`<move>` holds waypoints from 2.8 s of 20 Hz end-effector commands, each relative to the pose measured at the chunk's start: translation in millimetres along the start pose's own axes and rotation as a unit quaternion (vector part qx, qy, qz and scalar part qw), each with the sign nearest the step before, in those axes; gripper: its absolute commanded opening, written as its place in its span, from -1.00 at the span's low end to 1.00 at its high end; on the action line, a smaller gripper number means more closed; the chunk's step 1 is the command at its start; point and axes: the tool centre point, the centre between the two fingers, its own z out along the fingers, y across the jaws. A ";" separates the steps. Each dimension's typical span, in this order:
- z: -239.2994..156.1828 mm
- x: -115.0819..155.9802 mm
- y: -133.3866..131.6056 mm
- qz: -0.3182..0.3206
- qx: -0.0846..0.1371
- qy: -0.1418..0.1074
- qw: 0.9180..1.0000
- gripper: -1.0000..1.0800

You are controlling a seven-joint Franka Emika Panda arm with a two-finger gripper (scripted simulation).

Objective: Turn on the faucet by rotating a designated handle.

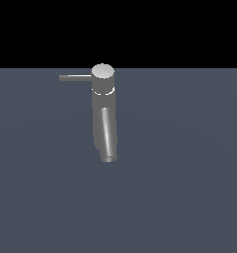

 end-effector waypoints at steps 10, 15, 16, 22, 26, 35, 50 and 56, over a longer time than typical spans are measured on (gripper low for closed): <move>9.9 2.5 -6.9 0.026 0.010 0.008 1.000 -1.00; 23.9 7.1 -16.9 0.064 0.023 0.020 0.997 -1.00; 27.3 8.4 -19.4 0.074 0.027 0.023 0.997 -1.00; 51.6 20.1 -37.4 0.142 0.051 0.044 0.987 -1.00; 68.8 31.2 -50.5 0.193 0.070 0.061 0.977 -1.00; 101.4 60.2 -75.6 0.295 0.107 0.094 0.945 -1.00; 142.7 118.3 -105.4 0.439 0.160 0.141 0.873 -1.00; 156.3 145.5 -113.4 0.492 0.180 0.159 0.837 -1.00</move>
